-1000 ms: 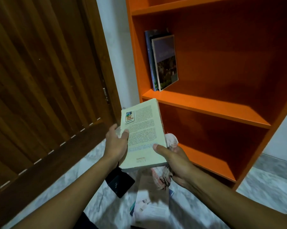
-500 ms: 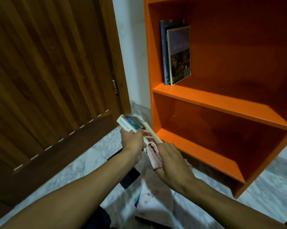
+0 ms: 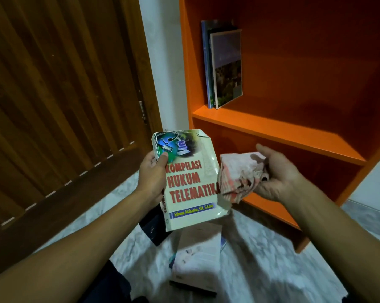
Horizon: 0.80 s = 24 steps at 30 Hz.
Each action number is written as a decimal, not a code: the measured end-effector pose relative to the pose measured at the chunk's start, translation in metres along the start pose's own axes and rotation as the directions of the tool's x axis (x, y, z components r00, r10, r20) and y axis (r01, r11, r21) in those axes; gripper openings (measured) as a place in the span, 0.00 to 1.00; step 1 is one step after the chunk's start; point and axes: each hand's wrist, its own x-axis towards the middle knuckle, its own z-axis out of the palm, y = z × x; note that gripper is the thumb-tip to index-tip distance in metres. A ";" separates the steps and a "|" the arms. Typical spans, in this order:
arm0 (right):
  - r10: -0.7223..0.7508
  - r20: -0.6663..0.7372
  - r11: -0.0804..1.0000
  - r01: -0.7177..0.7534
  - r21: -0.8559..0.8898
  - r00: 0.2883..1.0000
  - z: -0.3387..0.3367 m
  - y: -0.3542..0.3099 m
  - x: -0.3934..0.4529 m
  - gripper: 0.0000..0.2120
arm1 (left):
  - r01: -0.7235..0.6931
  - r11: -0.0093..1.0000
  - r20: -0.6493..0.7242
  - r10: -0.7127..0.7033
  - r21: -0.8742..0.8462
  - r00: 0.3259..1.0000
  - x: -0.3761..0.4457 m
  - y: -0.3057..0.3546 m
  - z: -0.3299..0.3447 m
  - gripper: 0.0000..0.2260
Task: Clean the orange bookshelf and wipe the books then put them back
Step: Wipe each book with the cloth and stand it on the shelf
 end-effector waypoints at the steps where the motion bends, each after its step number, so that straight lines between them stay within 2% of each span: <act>1: -0.023 0.035 1.000 0.023 0.006 0.999 0.001 -0.005 -0.002 0.30 | -0.008 1.000 0.029 0.007 0.007 1.000 -0.003 0.001 0.000 0.11; 3: -0.153 0.051 0.988 0.154 -0.013 0.987 0.009 -0.012 -0.009 0.33 | -0.021 0.999 0.093 0.017 0.040 0.996 -0.009 0.004 0.000 0.11; 4: -0.253 0.018 0.966 0.254 -0.044 0.967 0.012 -0.014 -0.011 0.32 | -0.027 0.998 0.131 0.019 0.060 0.991 -0.014 0.005 0.002 0.10; 5: -0.365 -0.003 0.930 0.364 -0.051 0.931 0.016 -0.016 -0.009 0.27 | -0.034 0.997 0.168 0.021 0.073 0.985 -0.018 0.005 0.004 0.09; 6: -0.500 -0.032 0.863 0.495 -0.102 0.865 0.020 -0.016 -0.008 0.21 | -0.039 0.996 0.204 0.022 0.080 0.979 -0.024 0.006 0.007 0.09; 7: -0.645 -0.025 0.756 0.633 -0.170 0.764 0.024 -0.015 -0.008 0.16 | -0.041 0.996 0.240 0.021 0.081 0.971 -0.029 0.006 0.011 0.08; 8: -0.779 0.021 0.597 0.751 -0.284 0.627 0.027 -0.012 -0.007 0.14 | -0.043 0.996 0.274 0.019 0.082 0.962 -0.033 0.006 0.015 0.08; 9: -0.866 0.129 0.398 0.821 -0.408 0.484 0.027 -0.008 -0.005 0.16 | -0.046 0.996 0.306 0.019 0.081 0.952 -0.037 0.005 0.019 0.08; 10: -0.884 0.282 0.188 0.835 -0.518 0.374 0.026 -0.001 -0.004 0.19 | -0.051 0.996 0.334 0.023 0.076 0.942 -0.040 0.005 0.023 0.08; 11: -0.831 0.441 0.016 0.807 -0.590 0.338 0.023 0.008 -0.001 0.22 | -0.053 0.997 0.356 0.028 0.062 0.934 -0.042 0.005 0.027 0.09; 12: -0.743 0.559 -0.107 0.759 -0.642 0.368 0.018 0.018 0.003 0.26 | -0.053 0.998 0.364 0.034 0.044 0.931 -0.043 0.005 0.030 0.09; 13: -0.651 0.625 -0.187 0.708 -0.681 0.430 0.014 0.029 0.006 0.30 | -0.050 0.998 0.359 0.039 0.023 0.932 -0.042 0.005 0.032 0.10; 14: -0.585 0.667 -0.238 0.688 -0.686 0.462 0.010 0.039 0.007 0.33 | -0.043 0.999 0.346 0.038 0.005 0.938 -0.040 0.006 0.032 0.10; 15: -0.530 0.711 -0.267 0.704 -0.658 0.462 0.007 0.046 0.009 0.35 | -0.028 1.000 0.326 0.031 -0.014 0.945 -0.038 0.006 0.032 0.11; 17: -0.441 0.774 -0.283 0.747 -0.601 0.455 0.000 0.055 0.012 0.37 | 0.012 0.999 0.268 0.003 -0.052 0.963 -0.030 0.007 0.030 0.11; 20: -0.318 0.809 -0.276 0.768 -0.578 0.494 -0.008 0.063 0.015 0.39 | 0.057 0.992 0.156 -0.040 -0.108 0.987 -0.013 0.009 0.020 0.10; 24: -0.254 0.860 -0.233 0.835 -0.499 0.443 -0.017 0.083 0.014 0.34 | 0.106 0.983 0.007 -0.106 -0.153 0.994 0.006 0.014 0.000 0.16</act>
